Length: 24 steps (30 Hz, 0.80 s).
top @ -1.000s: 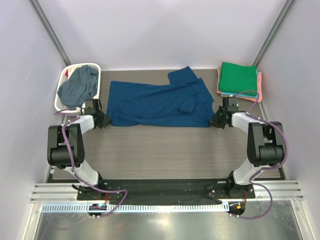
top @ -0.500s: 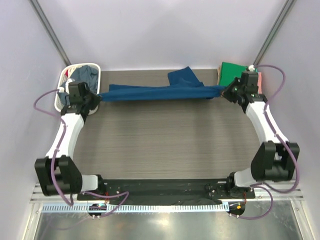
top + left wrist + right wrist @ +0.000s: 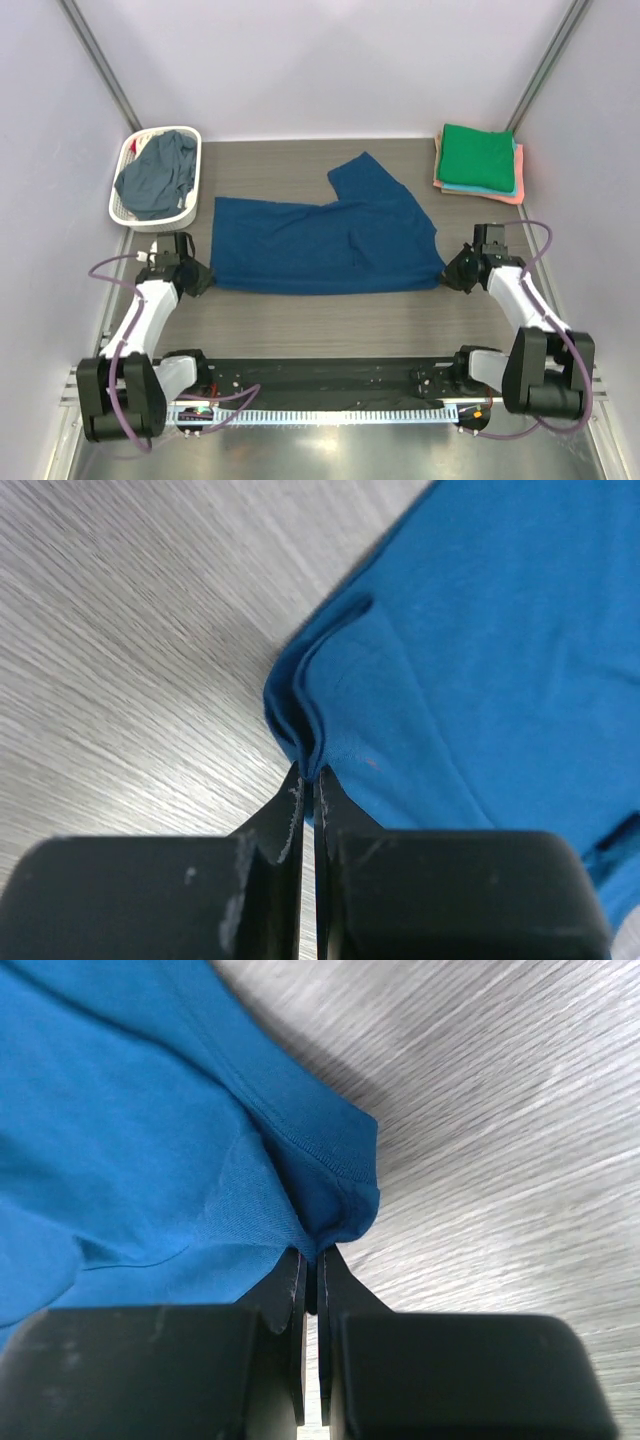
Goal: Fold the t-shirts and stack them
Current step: Fold the tshirt
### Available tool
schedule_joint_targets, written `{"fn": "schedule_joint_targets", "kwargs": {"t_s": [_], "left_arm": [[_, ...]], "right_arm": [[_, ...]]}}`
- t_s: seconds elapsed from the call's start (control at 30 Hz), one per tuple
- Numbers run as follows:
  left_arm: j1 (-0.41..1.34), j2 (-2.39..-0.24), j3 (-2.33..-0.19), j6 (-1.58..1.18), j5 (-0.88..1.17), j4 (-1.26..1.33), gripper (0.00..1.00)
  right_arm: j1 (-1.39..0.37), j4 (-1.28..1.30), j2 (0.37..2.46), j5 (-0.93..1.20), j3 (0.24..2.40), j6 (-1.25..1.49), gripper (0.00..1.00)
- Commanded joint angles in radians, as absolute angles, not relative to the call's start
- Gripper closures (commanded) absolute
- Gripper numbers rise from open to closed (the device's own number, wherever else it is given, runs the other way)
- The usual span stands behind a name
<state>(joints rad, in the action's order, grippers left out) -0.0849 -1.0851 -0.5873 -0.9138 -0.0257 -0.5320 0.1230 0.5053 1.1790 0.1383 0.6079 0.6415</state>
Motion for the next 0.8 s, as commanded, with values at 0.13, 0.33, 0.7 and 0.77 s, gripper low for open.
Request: {"fn": "schedule_joint_targets", "kwargs": {"t_s": [0.13,0.33,0.7,0.77], "left_arm": [[-0.12,-0.933,-0.561,-0.914,-0.069,-0.632,0.99],[-0.12,-0.838,-0.548,-0.977,-0.028,-0.672,0.71],[-0.121,-0.798,-0.836,-0.747,-0.006,-0.779,0.23],[-0.121,-0.833,-0.873,-0.666,-0.006,-0.81,0.23]], "right_arm": [[0.137,0.561,0.973,0.13,0.546,0.675,0.99],[0.137,0.609,0.871,0.198,0.541,0.739,0.54],[0.109,0.496,1.056,0.192,0.865,0.648,0.3],[0.062,0.497,1.249,0.134,1.051,0.602,0.3]]}}
